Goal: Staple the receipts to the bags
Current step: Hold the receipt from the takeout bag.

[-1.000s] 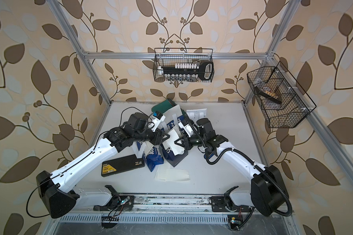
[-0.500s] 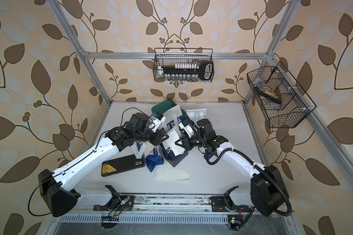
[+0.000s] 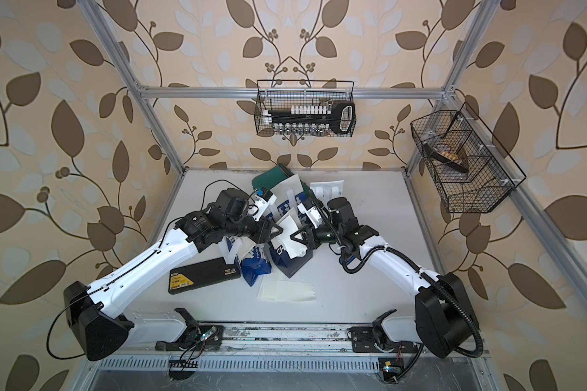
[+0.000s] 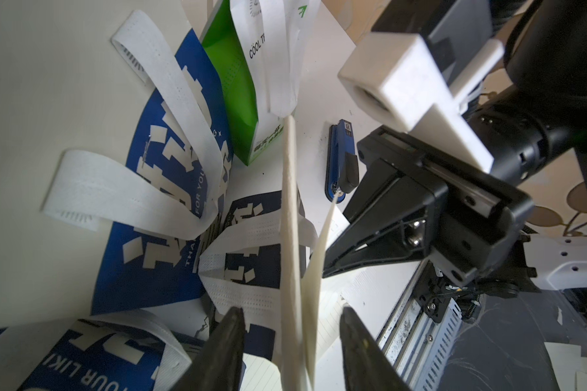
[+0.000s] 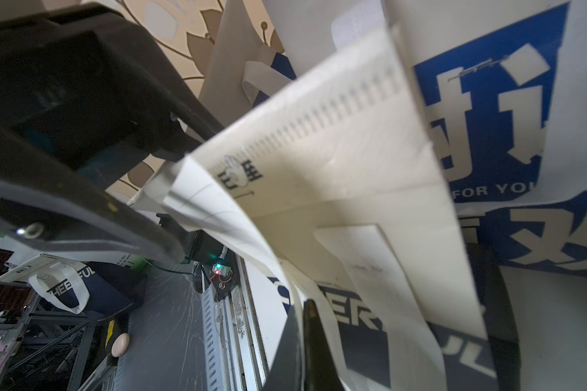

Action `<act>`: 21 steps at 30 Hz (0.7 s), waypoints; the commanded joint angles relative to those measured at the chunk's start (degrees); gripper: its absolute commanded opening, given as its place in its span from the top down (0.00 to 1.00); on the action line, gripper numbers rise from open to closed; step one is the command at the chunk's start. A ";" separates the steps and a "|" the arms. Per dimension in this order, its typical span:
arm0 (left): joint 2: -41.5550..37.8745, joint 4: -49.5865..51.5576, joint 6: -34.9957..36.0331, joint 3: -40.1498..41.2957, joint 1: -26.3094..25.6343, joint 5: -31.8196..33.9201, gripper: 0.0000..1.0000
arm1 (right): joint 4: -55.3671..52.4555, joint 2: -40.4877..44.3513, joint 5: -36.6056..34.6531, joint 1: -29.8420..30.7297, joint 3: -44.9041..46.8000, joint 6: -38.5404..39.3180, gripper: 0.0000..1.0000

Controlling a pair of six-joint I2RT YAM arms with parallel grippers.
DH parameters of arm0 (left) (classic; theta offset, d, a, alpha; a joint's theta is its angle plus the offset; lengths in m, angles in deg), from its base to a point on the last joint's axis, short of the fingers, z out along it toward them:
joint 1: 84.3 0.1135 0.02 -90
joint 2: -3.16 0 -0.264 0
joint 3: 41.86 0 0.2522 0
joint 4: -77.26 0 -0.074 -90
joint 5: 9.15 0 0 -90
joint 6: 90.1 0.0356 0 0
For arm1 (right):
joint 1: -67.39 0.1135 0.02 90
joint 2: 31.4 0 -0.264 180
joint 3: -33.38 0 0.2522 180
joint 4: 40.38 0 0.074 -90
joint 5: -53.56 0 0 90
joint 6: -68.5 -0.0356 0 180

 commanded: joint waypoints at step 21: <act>4.48 6.76 3.36 -5.03 0.18 3.44 1.00 | -6.34 10.00 -29.97 -6.47 2.52 -7.69 0.33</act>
